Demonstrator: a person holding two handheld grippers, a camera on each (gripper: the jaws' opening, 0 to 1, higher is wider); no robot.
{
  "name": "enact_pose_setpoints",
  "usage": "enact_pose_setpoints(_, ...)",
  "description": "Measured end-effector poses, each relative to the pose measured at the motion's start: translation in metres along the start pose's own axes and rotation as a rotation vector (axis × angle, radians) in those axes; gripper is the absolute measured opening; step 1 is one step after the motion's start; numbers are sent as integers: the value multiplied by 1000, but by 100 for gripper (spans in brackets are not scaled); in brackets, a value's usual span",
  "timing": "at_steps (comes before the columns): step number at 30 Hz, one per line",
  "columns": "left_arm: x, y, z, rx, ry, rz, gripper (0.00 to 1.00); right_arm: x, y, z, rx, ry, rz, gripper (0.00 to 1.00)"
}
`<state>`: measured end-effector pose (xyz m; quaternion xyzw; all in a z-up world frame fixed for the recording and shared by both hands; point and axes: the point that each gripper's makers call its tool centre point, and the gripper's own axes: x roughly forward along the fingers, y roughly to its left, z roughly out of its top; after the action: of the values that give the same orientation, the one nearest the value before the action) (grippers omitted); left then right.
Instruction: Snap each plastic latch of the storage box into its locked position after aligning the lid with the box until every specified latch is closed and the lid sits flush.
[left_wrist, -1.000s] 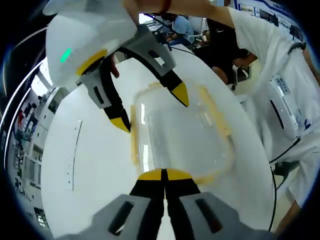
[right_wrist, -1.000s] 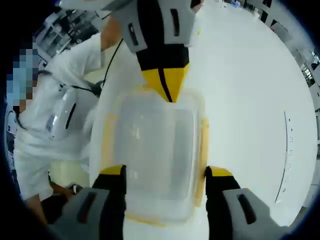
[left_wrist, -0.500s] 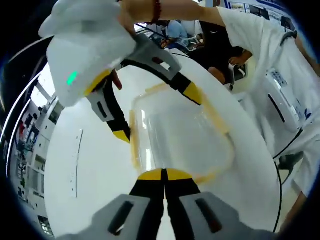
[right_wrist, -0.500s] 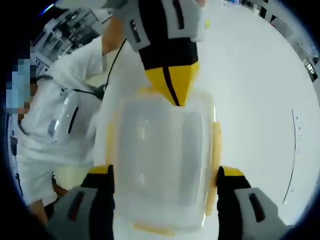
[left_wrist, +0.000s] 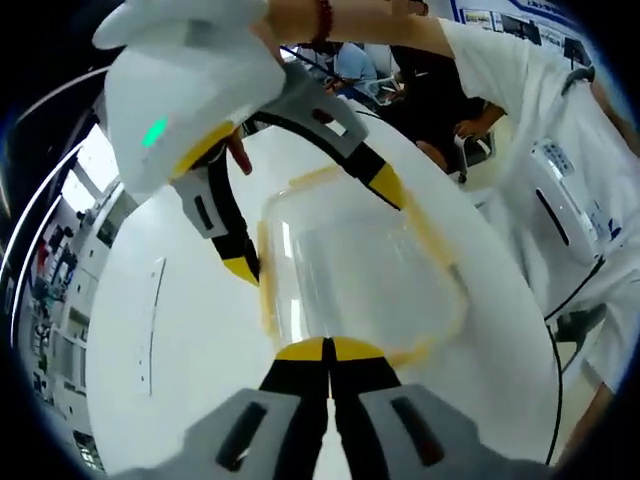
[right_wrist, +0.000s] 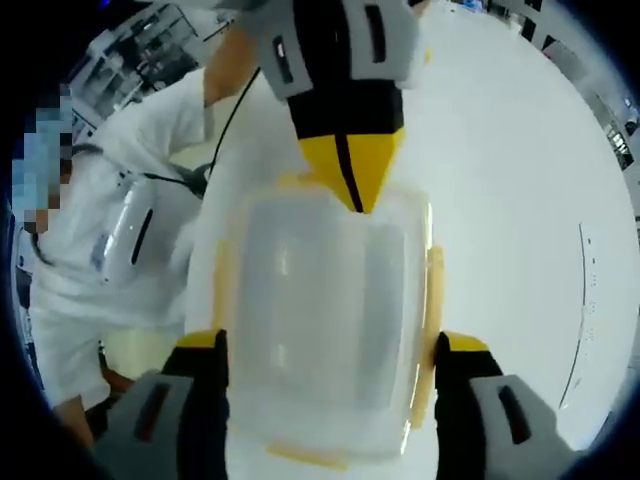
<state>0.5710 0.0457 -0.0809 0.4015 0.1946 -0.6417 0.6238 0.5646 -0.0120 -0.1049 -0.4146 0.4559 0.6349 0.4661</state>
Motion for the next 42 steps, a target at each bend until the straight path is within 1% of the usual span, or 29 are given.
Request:
enact_pose_setpoints(1,0,0,0,0,0,2,0,3,10,3,27,-19,37,94)
enact_pose_setpoints(2,0,0,0,0,0,2,0,4,12,3,30,-19,30,100)
enact_pose_setpoints(3,0,-1,0,3,0,-1,0,4,8,3,4,-2,3,98)
enact_pose_setpoints(4,0,-1,0,8,0,-1,0,2,-2,-5,-60,35,-30,91)
enact_pose_setpoints(5,0,-1,0,12,2,-2,0,1,1,-7,-16,36,-3,88)
enact_pose_setpoints(6,0,-1,0,13,3,-2,0,2,-1,0,31,-4,-25,88)
enact_pose_setpoints(7,0,-1,0,12,5,1,0,1,-3,2,56,-24,-23,88)
enact_pose_setpoints(10,-1,-1,-1,9,-4,6,0,17,9,6,20,-11,-33,89)
enact_pose_setpoints(12,-1,-2,-2,8,-12,8,0,13,5,7,6,5,-43,90)
enact_pose_setpoints(13,-1,-1,-1,6,-14,11,0,10,3,8,10,8,-24,90)
enact_pose_setpoints(14,-1,-1,-1,4,-12,14,0,9,0,8,15,18,-32,90)
enact_pose_setpoints(15,-1,-2,-2,10,-10,20,0,12,1,6,-7,19,-70,90)
enact_pose_setpoints(18,-1,-2,-1,10,-9,25,0,16,6,4,-8,27,-60,90)
enact_pose_setpoints(19,-1,-2,-1,12,-10,30,0,17,7,4,-3,38,-45,89)
enact_pose_setpoints(21,-2,-3,-2,18,-16,37,0,17,8,4,-1,63,-42,89)
enact_pose_setpoints(26,-2,-3,-2,33,-42,57,0,15,6,5,9,50,-44,89)
enact_pose_setpoints(28,-2,-3,-1,33,-44,58,0,15,6,4,12,55,-48,89)
enact_pose_setpoints(32,-2,-3,0,25,-47,65,0,15,6,3,0,45,-43,88)
enact_pose_setpoints(35,-2,-3,1,9,-56,81,0,15,6,3,-3,44,-35,87)
enact_pose_setpoints(38,-2,-4,1,26,-64,100,0,16,6,3,-7,47,-25,86)
enact_pose_setpoints(42,-1,-2,2,28,-72,112,0,15,3,4,-4,91,-16,85)
